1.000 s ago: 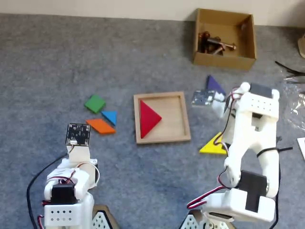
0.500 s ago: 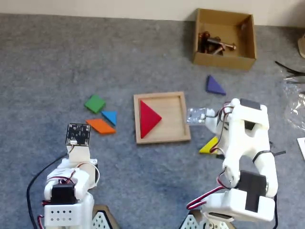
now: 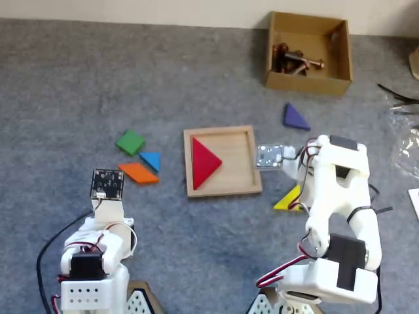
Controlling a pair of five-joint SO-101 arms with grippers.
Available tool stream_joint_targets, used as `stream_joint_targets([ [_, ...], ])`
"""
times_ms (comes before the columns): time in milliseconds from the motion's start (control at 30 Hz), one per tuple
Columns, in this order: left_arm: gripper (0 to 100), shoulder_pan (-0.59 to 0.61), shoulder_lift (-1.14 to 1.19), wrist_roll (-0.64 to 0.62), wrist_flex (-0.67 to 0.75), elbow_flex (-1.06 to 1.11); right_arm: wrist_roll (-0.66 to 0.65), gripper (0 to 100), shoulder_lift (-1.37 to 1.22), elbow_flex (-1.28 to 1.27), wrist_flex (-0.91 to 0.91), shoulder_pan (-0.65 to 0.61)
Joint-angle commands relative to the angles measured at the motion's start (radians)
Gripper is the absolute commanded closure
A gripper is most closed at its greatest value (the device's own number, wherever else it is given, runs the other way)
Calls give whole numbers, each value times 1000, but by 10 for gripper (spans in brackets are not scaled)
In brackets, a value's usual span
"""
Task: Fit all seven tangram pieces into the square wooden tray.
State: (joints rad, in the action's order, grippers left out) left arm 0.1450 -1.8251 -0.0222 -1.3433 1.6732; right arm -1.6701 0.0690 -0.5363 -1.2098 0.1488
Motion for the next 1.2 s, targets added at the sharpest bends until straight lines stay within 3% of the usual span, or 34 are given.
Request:
stream_joint_targets([
  [0, 993, 12, -5, 6, -8, 22, -12, 632, 48, 2, 25, -12],
  [667, 993, 12, -5, 6, -8, 22, -21, 633, 41, -82, 25, -12],
  [1167, 993, 12, -5, 6, -8, 22, -55, 640, -114, -71, 24, 5],
])
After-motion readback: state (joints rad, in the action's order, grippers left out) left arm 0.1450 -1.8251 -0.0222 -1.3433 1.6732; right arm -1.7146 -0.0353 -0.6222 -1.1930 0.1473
